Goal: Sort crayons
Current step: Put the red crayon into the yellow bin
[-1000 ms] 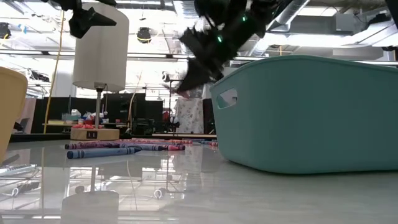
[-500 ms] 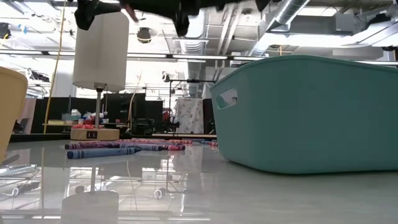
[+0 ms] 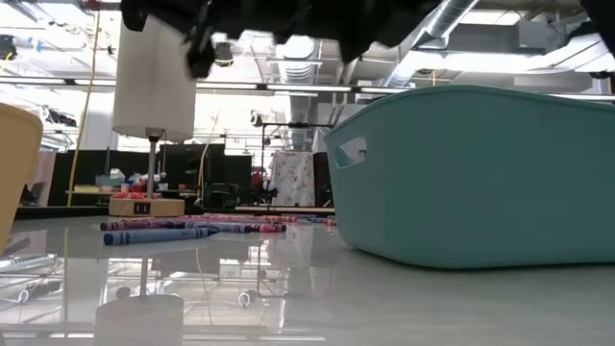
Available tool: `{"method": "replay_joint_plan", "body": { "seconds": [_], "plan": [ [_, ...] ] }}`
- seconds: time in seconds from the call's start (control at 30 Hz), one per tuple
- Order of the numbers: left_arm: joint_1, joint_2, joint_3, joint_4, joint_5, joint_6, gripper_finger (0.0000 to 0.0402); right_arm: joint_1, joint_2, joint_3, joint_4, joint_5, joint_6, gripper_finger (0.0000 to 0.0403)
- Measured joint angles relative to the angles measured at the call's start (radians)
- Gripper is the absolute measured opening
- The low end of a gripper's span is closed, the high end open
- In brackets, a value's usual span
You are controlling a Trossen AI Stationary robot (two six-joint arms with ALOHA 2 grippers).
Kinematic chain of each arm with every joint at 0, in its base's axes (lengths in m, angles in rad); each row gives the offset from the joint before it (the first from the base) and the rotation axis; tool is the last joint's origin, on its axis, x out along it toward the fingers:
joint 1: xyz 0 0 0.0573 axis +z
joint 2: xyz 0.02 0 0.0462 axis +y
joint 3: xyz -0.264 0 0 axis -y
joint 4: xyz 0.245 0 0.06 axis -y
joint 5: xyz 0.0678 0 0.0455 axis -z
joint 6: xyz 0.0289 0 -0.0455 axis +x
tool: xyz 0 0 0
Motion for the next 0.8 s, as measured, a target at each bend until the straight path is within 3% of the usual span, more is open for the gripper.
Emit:
{"method": "replay_joint_plan", "body": {
  "seconds": [0.2, 0.37, 0.47, 0.8],
  "plan": [
    [0.000, -0.015, 0.000, 0.007, 0.000, -0.001, 0.0233, -0.001, 0.169, 0.205, -0.012, -0.120, 0.074, 0.0001],
    [0.000, -0.022, 0.000, 0.005, -0.001, -0.001, 0.0233, -0.002, 0.278, 0.371, -0.155, -0.229, 0.126, 0.0001],
    [0.000, -0.022, 0.000, 0.006, 0.000, 0.000, 0.0233, -0.007, 0.302, 0.456, -0.258, -0.235, 0.129, 0.0003],
    [0.000, -0.022, 0.000, 0.005, 0.000, 0.000, 0.0233, -0.007, 0.306, 0.485, -0.397, -0.225, 0.139, 0.0008]
  ]
}}
